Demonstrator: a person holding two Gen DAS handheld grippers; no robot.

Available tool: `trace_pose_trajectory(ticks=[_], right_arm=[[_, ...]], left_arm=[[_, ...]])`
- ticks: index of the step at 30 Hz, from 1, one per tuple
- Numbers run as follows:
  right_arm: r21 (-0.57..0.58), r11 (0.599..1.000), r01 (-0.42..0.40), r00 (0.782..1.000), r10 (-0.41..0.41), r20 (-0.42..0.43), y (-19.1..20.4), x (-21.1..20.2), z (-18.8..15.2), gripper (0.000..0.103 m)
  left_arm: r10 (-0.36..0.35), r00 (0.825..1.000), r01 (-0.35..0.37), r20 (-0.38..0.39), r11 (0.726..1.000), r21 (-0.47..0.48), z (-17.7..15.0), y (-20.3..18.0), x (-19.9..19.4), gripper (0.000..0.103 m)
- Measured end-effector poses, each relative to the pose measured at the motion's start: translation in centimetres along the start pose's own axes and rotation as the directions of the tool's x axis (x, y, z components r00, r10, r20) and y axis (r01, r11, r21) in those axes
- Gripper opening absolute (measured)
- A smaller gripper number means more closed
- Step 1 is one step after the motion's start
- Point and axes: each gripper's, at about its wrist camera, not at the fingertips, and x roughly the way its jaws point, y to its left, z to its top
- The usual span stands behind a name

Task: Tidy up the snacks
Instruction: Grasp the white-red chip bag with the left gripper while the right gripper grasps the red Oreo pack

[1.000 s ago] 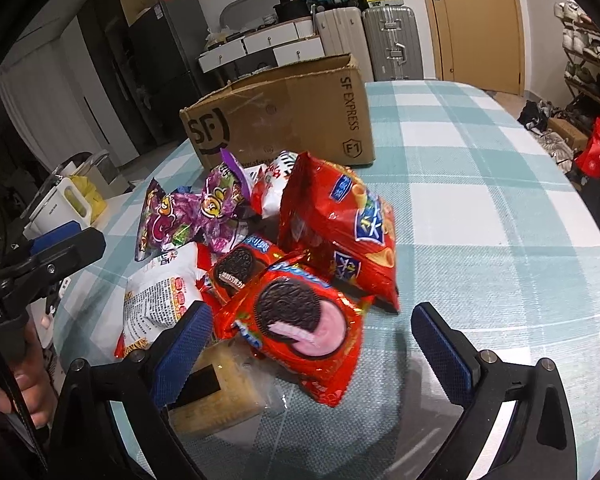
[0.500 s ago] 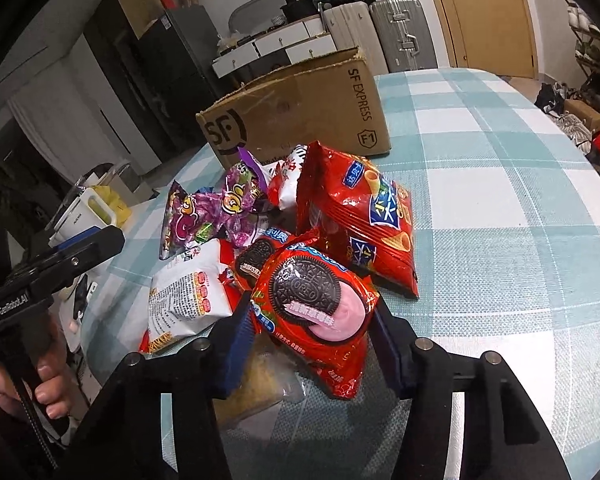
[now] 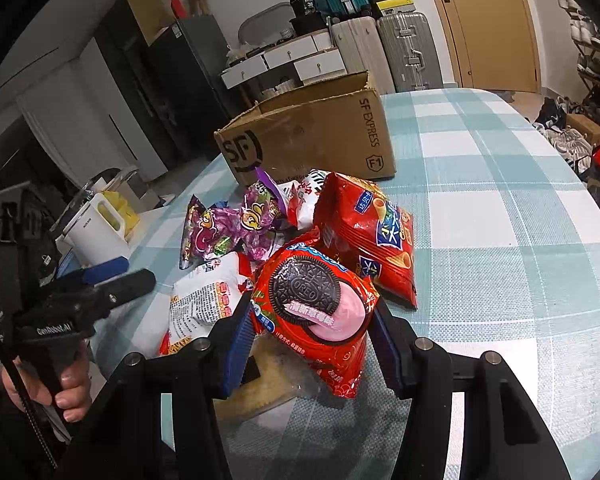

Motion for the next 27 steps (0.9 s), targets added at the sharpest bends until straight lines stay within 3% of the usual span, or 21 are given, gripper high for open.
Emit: trace_pose_trajectory(ticks=[7,12,20,24,27], right_arm=[[-0.007,1.000,-0.003,1.000,0.003,0.001,-0.1,-0.2,-0.3,0.055],[-0.011,1.000,-0.003,1.000,0.003,0.000,-0.3,-0.1,-0.5,0.055],[0.004,1.000,-0.008,1.000,0.008,0.002,-1.1,-0.1,-0.7,0.055],[0.009,1.000,-0.008,1.000,0.008,0.004,-1.3,-0.2,-0.8,0.055],[0.011,1.000,-0.006,1.000,0.006,0.003,-1.4,-0.2,-0.9,0.055]], left_arm=[[-0.059,0.996,0.061,-0.062,0.998,0.026,-0.3,-1.1,2.1,0.102],[-0.050,0.993,0.054,-0.104,0.998,0.031,-0.3,-1.2,4.4,0.102],[-0.137,0.979,0.142,-0.148,0.990,0.024,-0.3,-1.7,7.3,0.100],[-0.159,0.980,0.165,-0.118,0.985,0.047,-0.2,-2.4,7.8,0.080],[-0.184,0.976,0.187,-0.114,0.982,0.014,0.1,-2.4,8.1,0.069]])
